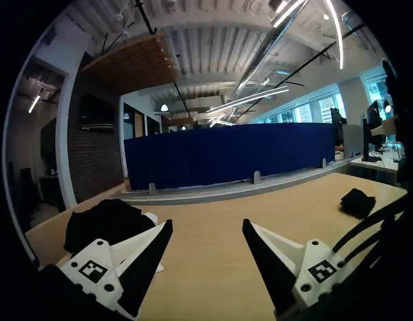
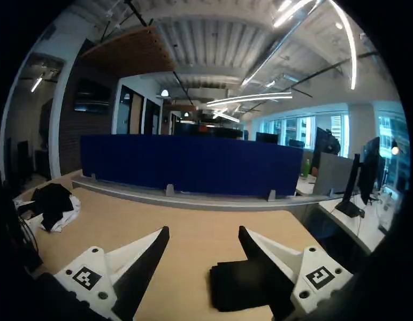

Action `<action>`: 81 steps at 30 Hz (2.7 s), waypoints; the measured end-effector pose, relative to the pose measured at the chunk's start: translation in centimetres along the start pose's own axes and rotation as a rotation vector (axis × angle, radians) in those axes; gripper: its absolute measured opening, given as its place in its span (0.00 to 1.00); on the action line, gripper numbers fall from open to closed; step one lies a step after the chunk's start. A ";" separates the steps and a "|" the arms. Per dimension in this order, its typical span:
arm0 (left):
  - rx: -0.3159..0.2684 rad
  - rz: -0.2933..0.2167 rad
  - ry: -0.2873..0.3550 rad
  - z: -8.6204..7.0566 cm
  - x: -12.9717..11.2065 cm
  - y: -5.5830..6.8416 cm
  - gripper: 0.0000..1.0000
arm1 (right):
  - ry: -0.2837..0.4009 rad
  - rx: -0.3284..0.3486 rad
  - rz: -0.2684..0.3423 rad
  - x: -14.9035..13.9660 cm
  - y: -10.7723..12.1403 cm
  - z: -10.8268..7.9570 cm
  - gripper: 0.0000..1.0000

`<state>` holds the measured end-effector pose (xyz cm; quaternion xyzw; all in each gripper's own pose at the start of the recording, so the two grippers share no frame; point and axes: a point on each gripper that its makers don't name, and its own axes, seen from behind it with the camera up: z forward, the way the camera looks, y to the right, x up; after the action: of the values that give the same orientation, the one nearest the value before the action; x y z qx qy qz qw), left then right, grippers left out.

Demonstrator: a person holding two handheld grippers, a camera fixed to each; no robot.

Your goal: Fold towel

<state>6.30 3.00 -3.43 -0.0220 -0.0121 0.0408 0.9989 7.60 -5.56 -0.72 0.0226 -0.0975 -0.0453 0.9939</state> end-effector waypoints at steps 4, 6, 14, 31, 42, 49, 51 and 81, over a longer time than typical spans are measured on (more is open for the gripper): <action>0.013 -0.013 0.021 0.1 -0.9 -0.1 0.97 | -0.003 0.004 -0.007 0.3 -0.7 0.5 1.00; 0.019 -0.026 0.027 0.2 -1.3 -0.1 0.97 | -0.002 0.009 -0.015 0.3 -1.1 0.6 1.00; 0.023 -0.058 0.041 0.8 -2.5 0.4 0.97 | -0.015 0.022 -0.067 -0.1 -2.4 1.0 1.00; 0.017 -0.058 0.055 1.9 -3.7 1.5 0.97 | -0.014 0.033 -0.106 0.4 -2.4 1.3 1.00; -0.001 -0.057 0.040 3.0 -6.1 2.0 0.97 | -0.047 0.040 -0.101 -1.5 -2.2 2.3 1.00; 0.014 -0.096 0.041 3.2 -6.2 1.1 0.97 | -0.047 0.042 -0.079 -1.4 -2.1 3.0 1.00; 0.019 -0.098 0.043 3.2 -6.2 0.9 0.97 | -0.046 0.039 -0.076 -1.4 -1.9 3.2 1.00; 0.044 -0.099 0.044 2.9 -6.5 0.1 0.97 | 0.128 -0.070 0.017 1.4 6.5 1.3 1.00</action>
<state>-0.27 2.72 -0.71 -0.0003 0.0098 -0.0091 0.9999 9.24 0.70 1.17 -0.0103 -0.0324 -0.0388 0.9987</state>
